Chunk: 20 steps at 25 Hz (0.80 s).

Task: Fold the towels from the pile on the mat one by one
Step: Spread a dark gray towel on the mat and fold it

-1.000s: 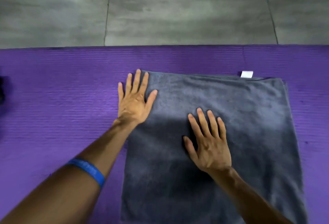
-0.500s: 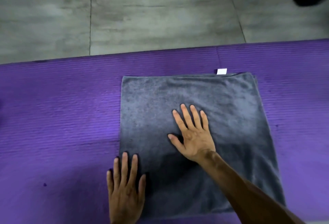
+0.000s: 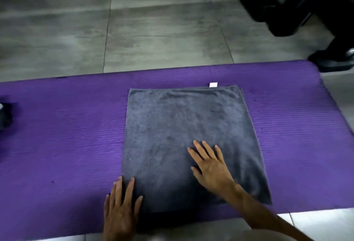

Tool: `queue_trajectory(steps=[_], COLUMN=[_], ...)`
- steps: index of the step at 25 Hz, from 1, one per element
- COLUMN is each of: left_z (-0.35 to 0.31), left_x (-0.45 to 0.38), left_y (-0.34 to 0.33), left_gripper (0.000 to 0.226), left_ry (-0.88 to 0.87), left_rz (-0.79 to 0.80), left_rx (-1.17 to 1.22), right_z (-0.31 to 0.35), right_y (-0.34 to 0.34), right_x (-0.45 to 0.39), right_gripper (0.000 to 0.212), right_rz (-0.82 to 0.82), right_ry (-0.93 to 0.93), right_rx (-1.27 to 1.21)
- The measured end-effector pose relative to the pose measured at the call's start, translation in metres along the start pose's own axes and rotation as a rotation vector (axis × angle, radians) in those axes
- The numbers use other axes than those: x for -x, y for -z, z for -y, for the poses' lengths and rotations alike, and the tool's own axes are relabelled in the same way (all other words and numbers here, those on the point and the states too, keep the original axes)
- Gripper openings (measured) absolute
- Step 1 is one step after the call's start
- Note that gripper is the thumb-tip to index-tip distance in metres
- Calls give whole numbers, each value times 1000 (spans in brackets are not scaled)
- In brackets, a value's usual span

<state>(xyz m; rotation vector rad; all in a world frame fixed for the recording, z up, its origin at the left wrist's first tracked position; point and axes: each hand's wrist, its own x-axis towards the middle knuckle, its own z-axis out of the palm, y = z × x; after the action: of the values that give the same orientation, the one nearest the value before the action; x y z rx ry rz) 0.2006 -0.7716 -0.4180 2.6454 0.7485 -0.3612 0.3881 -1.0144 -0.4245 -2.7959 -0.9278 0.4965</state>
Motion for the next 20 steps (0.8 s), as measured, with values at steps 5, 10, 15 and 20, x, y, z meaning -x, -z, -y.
queue_trajectory(steps=[5, 10, 15, 20], left_z=[-11, -9, 9, 22], left_x=[0, -7, -9, 8], left_y=[12, 26, 42, 63], left_gripper=[86, 34, 20, 15], left_ry=[330, 424, 487, 532], left_rz=[-38, 47, 212, 432], left_rx=[485, 768, 864, 868], right_z=[-64, -92, -101, -108], right_y=[-6, -5, 23, 43], right_x=[96, 110, 110, 137], right_gripper=[64, 61, 21, 30], right_rz=[-248, -465, -241, 18], right_ry=[-588, -885, -1042, -1020], right_rx=[-108, -942, -1523, -1523])
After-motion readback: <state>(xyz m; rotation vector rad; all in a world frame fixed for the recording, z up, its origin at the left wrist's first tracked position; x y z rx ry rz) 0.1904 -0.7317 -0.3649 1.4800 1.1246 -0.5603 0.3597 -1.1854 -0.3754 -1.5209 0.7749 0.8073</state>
